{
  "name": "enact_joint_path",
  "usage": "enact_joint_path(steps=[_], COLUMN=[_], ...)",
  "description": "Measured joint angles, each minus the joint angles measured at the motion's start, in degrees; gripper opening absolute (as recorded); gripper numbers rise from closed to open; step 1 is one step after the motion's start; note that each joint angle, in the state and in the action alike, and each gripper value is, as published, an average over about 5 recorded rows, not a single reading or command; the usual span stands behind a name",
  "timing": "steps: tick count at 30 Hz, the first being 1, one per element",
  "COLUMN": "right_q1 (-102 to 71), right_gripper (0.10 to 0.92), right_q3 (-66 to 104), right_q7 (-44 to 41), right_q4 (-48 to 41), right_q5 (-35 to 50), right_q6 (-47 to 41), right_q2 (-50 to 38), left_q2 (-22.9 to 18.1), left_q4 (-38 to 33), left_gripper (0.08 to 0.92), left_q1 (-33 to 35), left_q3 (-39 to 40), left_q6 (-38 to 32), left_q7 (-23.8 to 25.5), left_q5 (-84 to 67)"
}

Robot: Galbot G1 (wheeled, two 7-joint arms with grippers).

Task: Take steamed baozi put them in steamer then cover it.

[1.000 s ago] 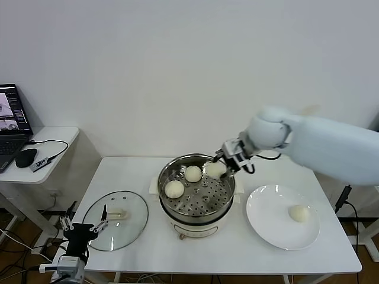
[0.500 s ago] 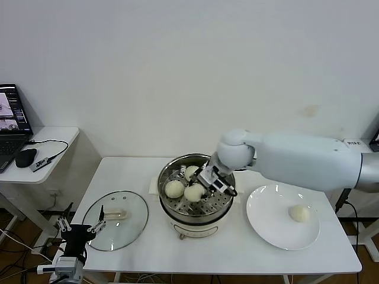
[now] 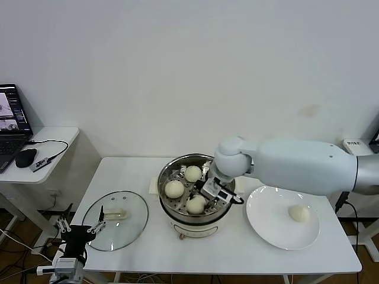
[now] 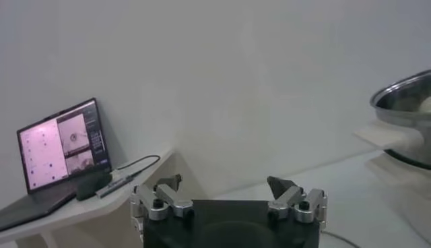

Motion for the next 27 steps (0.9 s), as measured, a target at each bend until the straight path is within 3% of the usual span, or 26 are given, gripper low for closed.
enact_joint_path(steps=[8,19,27], right_q1=[0.43,3.17,3.77], right_gripper=[0.797,0.823,0.823], right_q3=[0.09,2.66,5.81], right_q7=[-0.25,-0.56,0.28], right_q4=[0.2,-0.8,-1.04], right_q5=[-0.67,1.18,3.9], right_q6=[0.73,-1.42,-8.2], right_q2=[-0.32,-2.5,-7.44], left_q2=[-0.02,0.6,1.54], left_q4=[0.22,0.48,0.35], left_gripper=[0.823,0.823,0.823], left_q1=[-0.16,-0.58,-1.02], left_q3=[-0.01,0.16,0.27], left_q6=[-0.01,-0.09,-0.14], left_q7=[-0.01,0.0,0.04], left_q5=[-0.01,-0.04,-0.25])
